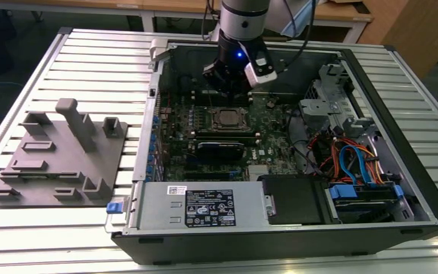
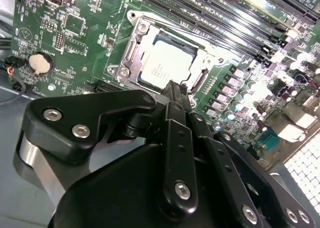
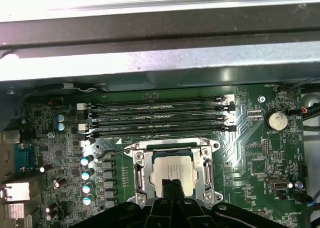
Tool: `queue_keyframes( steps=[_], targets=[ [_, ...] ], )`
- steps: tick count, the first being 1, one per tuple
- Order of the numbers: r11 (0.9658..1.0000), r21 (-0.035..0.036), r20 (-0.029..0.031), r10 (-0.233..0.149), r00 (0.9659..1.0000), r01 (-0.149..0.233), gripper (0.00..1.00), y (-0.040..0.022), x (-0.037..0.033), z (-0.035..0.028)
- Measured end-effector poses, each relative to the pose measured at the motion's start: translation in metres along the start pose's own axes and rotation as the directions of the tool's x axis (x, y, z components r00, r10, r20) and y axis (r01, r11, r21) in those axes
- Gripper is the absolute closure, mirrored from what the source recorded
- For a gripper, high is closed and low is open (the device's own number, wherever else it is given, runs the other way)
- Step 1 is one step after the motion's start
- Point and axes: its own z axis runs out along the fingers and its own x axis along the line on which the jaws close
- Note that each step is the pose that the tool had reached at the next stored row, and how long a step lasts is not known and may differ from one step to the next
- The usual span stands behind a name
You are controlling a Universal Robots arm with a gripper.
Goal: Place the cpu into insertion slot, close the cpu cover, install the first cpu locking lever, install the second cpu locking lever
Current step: 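Install the first cpu locking lever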
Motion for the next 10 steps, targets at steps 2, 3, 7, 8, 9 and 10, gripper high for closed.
queue_keyframes(
  steps=[2,3,7,8,9,10],
  targets=[
    [0.9999,-0.0016,-0.0003,-0.016,0.9999,0.016,0.90,0.0000,0.0000,0.0000],
    [0.9996,-0.0023,-0.0004,-0.027,0.9996,0.027,0.90,0.0000,0.0000,0.0000],
    [0.9994,-0.0025,-0.0004,-0.035,0.9994,0.035,0.90,0.0000,0.0000,0.0000],
    [0.9994,-0.0025,-0.0004,-0.035,0.9994,0.035,0.90,0.0000,0.0000,0.0000],
    [0.9994,-0.0025,-0.0004,-0.035,0.9994,0.035,0.90,0.0000,0.0000,0.0000],
    [0.9994,-0.0024,-0.0005,-0.036,0.9994,0.036,0.90,0.0000,0.0000,0.0000]
  ],
)
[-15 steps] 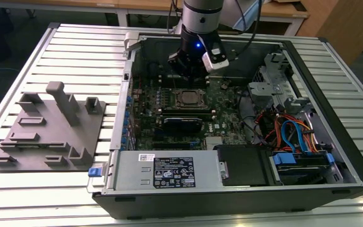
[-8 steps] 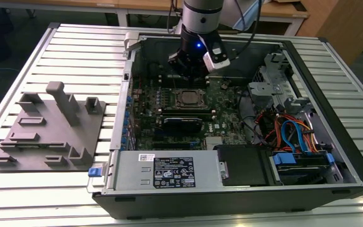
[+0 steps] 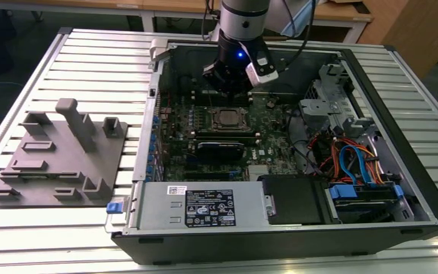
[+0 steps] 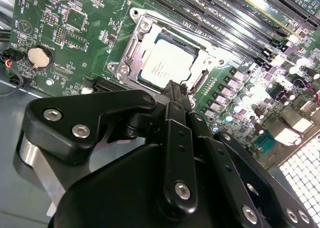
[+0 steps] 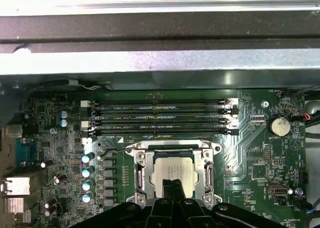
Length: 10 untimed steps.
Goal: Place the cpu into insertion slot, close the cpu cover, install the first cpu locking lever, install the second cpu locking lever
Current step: 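Install the first cpu locking lever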
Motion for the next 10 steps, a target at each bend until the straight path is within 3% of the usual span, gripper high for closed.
queue_keyframes(
  steps=[10],
  targets=[
    [1.0000,-0.0001,0.0001,-0.001,1.0000,0.001,0.90,-0.0001,0.0021,0.0001]
  ],
)
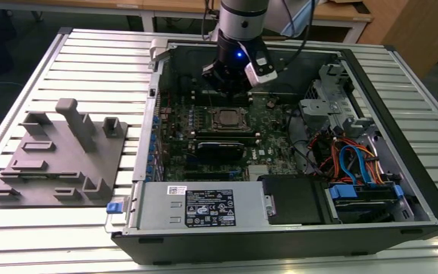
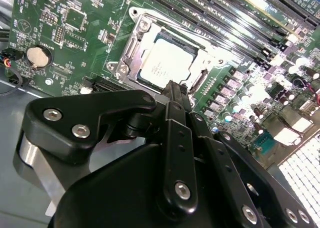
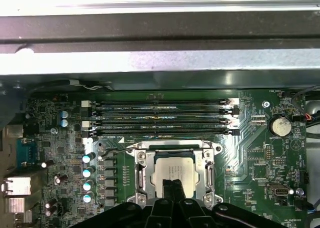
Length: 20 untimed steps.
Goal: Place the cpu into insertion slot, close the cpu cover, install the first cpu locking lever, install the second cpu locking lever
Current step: 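Install the first cpu locking lever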
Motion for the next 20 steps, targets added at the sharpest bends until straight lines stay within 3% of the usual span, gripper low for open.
queue_keyframes(
  steps=[9,20],
  targets=[
    [1.0000,0.0001,0.0006,0.000,1.0000,0.000,0.90,-0.0009,0.0258,0.0000],
    [1.0000,0.0001,0.0005,0.000,1.0000,0.000,0.90,-0.0010,0.0277,0.0000]
  ],
)
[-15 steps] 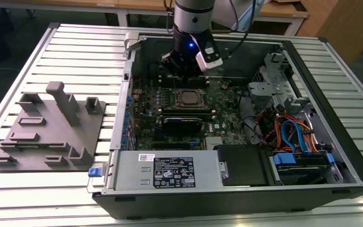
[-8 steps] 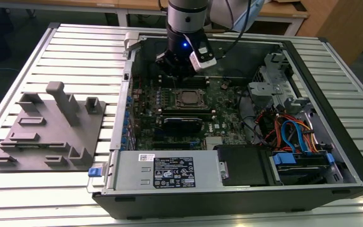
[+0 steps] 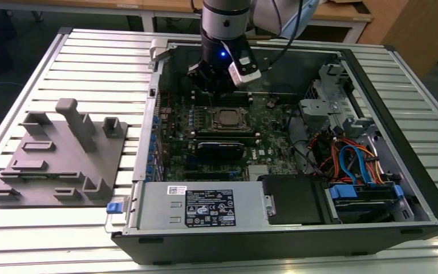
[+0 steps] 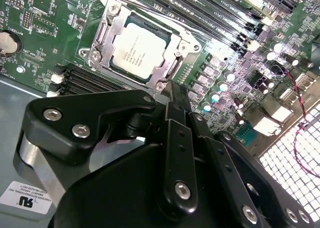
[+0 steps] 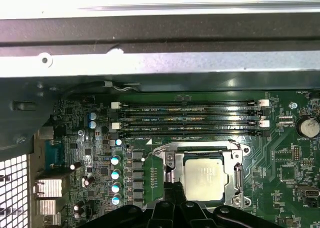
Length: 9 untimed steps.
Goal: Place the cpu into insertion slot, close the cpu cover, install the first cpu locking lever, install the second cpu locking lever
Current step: 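Install the first cpu locking lever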
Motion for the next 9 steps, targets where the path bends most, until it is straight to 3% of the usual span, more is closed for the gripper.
queue_keyframes(
  steps=[6,9],
  targets=[
    [1.0000,0.0000,0.0001,0.000,1.0000,0.000,0.90,0.0000,0.0008,0.0000],
    [1.0000,-0.0001,0.0004,0.000,1.0000,0.000,0.90,-0.0002,0.0063,0.0000]
  ],
)
